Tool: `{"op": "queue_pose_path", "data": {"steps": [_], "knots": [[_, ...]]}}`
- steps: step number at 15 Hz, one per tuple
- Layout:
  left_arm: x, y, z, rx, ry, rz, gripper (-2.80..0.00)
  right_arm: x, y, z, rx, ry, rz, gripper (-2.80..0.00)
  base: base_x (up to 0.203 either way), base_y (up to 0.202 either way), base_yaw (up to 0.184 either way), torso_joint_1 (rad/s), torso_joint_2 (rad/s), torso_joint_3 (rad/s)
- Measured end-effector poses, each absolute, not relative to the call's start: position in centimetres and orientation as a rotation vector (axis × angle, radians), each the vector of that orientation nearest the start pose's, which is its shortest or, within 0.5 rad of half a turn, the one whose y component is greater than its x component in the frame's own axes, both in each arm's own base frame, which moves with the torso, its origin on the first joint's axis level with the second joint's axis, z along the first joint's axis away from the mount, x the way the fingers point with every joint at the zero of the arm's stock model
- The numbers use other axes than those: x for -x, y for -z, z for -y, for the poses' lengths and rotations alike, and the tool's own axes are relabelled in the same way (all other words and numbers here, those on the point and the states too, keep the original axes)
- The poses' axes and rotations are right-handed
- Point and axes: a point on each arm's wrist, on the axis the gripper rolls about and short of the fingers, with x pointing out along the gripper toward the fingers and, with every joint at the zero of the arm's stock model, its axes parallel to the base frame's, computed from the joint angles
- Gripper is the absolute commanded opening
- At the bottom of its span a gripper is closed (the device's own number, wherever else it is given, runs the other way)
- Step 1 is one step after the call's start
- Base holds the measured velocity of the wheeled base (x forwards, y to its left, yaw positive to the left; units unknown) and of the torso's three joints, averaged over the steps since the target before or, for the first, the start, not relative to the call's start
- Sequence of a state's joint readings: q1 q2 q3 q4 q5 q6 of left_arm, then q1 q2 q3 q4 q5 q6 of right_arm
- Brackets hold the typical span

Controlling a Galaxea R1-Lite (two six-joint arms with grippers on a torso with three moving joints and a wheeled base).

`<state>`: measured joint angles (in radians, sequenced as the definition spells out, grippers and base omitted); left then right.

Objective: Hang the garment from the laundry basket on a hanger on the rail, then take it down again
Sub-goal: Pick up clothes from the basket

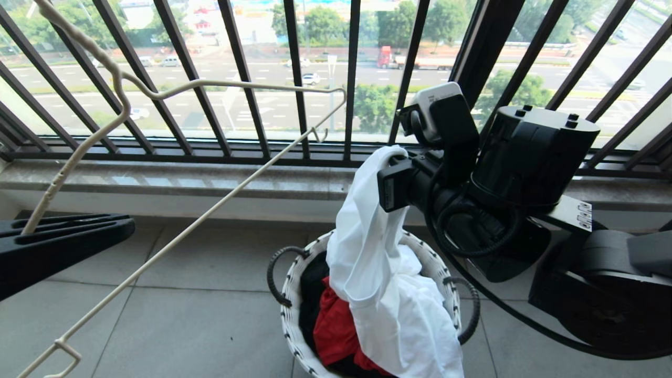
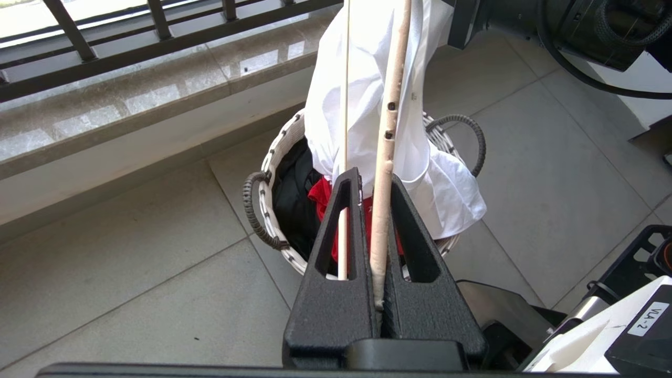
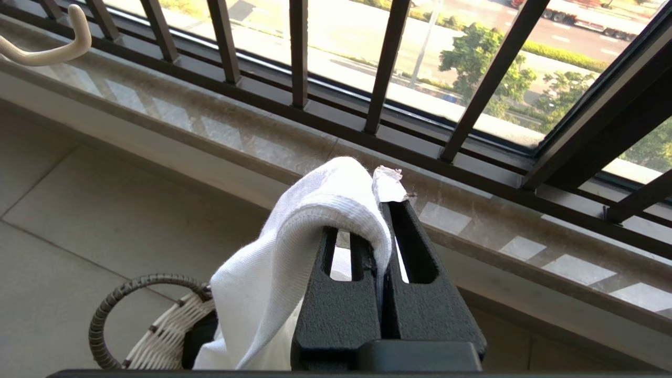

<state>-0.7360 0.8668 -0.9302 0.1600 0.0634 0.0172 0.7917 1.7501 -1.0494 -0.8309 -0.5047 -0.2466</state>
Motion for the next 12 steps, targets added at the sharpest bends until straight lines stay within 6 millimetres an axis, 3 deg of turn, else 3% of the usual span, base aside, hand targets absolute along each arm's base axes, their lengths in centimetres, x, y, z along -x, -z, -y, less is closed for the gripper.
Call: {"op": "queue_pose_path", "data": {"steps": [12], "knots": [[-6.03, -30.32, 5.25, -0.07, 0.669, -0.056, -2.8, -24.48, -25.01, -23.15, 0.169, -0.27, 0.132, -2.8, 0.0, 0.0, 0.0, 0.0, 0.0, 0.203]]}}
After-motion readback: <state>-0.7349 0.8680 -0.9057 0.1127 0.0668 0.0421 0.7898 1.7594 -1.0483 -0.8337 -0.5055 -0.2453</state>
